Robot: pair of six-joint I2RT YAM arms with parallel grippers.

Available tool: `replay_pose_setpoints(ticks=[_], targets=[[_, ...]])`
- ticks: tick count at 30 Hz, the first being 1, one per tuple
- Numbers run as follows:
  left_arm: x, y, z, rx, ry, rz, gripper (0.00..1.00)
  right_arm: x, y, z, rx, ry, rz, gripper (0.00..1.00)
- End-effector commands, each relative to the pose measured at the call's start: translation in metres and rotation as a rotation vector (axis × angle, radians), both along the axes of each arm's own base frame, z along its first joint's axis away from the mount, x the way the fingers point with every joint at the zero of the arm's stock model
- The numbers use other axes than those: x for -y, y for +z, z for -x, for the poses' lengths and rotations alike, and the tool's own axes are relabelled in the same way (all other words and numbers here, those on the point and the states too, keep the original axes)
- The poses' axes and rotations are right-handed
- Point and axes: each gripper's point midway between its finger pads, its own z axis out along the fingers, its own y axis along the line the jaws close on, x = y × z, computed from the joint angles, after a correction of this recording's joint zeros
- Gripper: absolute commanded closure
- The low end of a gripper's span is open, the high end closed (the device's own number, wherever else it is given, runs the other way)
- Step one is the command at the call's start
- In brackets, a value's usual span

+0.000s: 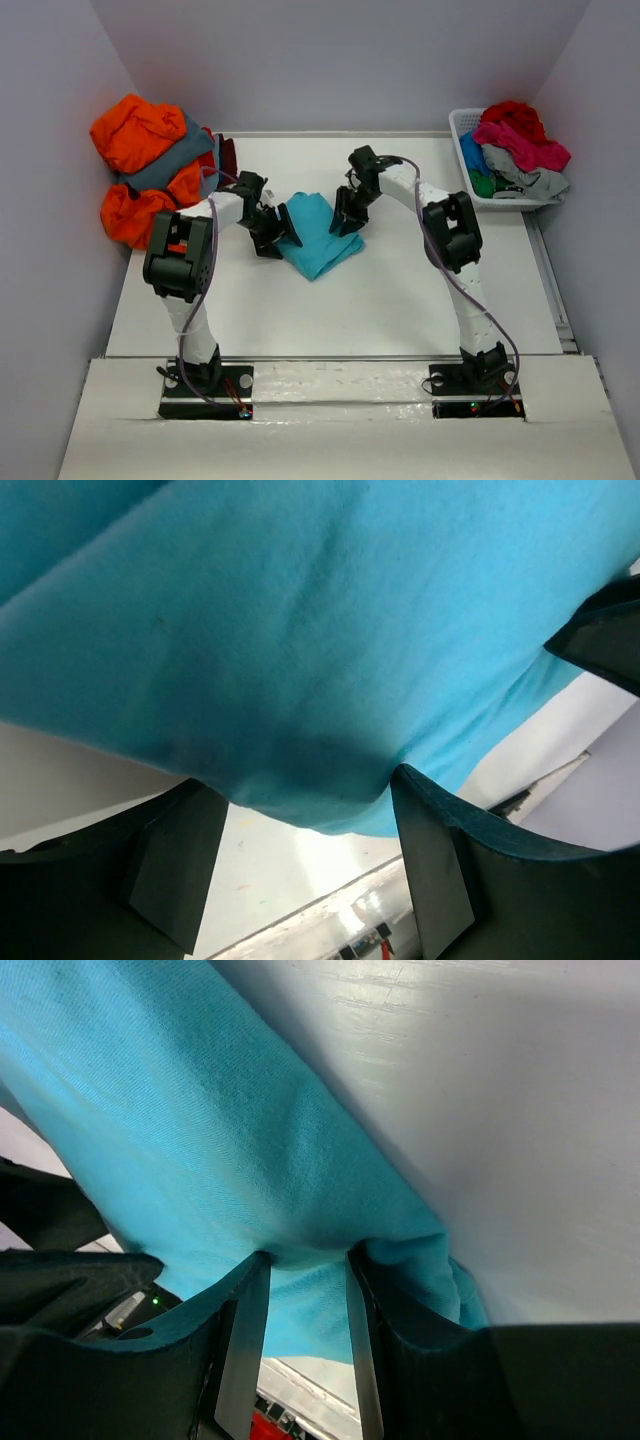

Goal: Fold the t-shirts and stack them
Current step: Smooth out the square-folded T-shirt at the center of the board.

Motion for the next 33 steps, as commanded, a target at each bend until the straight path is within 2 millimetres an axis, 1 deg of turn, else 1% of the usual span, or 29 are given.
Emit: replay_pose_setpoints(ticks=[1, 4, 6, 8, 9, 10, 13, 15, 16, 17, 19, 20, 22, 23, 24, 26, 28, 29, 30, 31, 33], targets=[[-0.004, 0.009, -0.024, 0.029, 0.017, 0.01, 0.22, 0.018, -0.025, -0.003, 0.013, -0.003, 0.099, 0.57], [-0.003, 0.017, -0.045, 0.055, 0.028, 0.018, 0.22, 0.021, -0.025, 0.004, 0.007, -0.001, 0.095, 0.57], [-0.003, 0.02, -0.049, 0.055, 0.028, 0.013, 0.22, 0.023, -0.025, 0.01, 0.0, -0.001, 0.098, 0.57], [-0.005, 0.024, -0.058, 0.071, 0.034, 0.01, 0.22, 0.023, -0.024, 0.015, -0.007, 0.0, 0.086, 0.57], [-0.006, 0.023, -0.059, 0.071, 0.034, 0.006, 0.22, 0.023, -0.022, 0.017, -0.007, 0.0, 0.08, 0.57], [-0.01, 0.023, -0.062, 0.068, 0.045, 0.007, 0.22, 0.024, -0.024, 0.022, -0.021, -0.002, 0.076, 0.57], [-0.008, 0.024, -0.065, 0.075, 0.041, 0.017, 0.22, 0.024, -0.024, 0.028, -0.029, -0.003, 0.062, 0.57], [-0.011, 0.023, -0.071, 0.079, 0.047, 0.017, 0.22, 0.025, -0.024, 0.036, -0.042, -0.001, 0.053, 0.57], [-0.011, 0.019, -0.071, 0.066, 0.044, 0.011, 0.22, 0.025, -0.022, 0.038, -0.041, 0.003, 0.043, 0.57], [-0.01, 0.023, -0.077, 0.082, 0.039, 0.011, 0.22, 0.026, -0.024, 0.041, -0.052, 0.004, 0.045, 0.57], [-0.01, 0.022, -0.081, 0.078, 0.034, 0.005, 0.22, 0.026, -0.024, 0.044, -0.054, 0.009, 0.039, 0.57], [-0.009, 0.025, -0.089, 0.093, 0.031, 0.005, 0.22, 0.025, -0.024, 0.046, -0.061, 0.013, 0.031, 0.57], [-0.01, 0.025, -0.093, 0.088, 0.03, -0.003, 0.22, 0.025, -0.023, 0.047, -0.06, 0.018, 0.025, 0.57], [-0.009, 0.03, -0.099, 0.102, 0.031, -0.003, 0.22, 0.025, -0.021, 0.047, -0.057, 0.018, 0.022, 0.57], [-0.01, 0.031, -0.099, 0.096, 0.031, -0.009, 0.22, 0.024, -0.019, 0.047, -0.051, 0.023, 0.015, 0.57], [-0.011, 0.04, -0.101, 0.114, 0.036, -0.017, 0.22, 0.025, -0.017, 0.046, -0.043, 0.026, 0.019, 0.57], [-0.016, 0.046, -0.1, 0.129, 0.038, -0.042, 0.22, 0.026, -0.011, 0.041, -0.018, 0.03, 0.028, 0.57], [-0.018, 0.051, -0.099, 0.138, 0.04, -0.053, 0.22, 0.027, -0.009, 0.038, -0.006, 0.028, 0.039, 0.57], [-0.02, 0.053, -0.096, 0.136, 0.038, -0.062, 0.22, 0.027, -0.007, 0.035, 0.004, 0.028, 0.045, 0.57], [-0.021, 0.054, -0.088, 0.128, 0.029, -0.062, 0.22, 0.026, -0.001, 0.029, 0.023, 0.032, 0.048, 0.57], [-0.022, 0.054, -0.08, 0.12, 0.025, -0.063, 0.22, 0.025, 0.005, 0.023, 0.043, 0.033, 0.05, 0.57]])
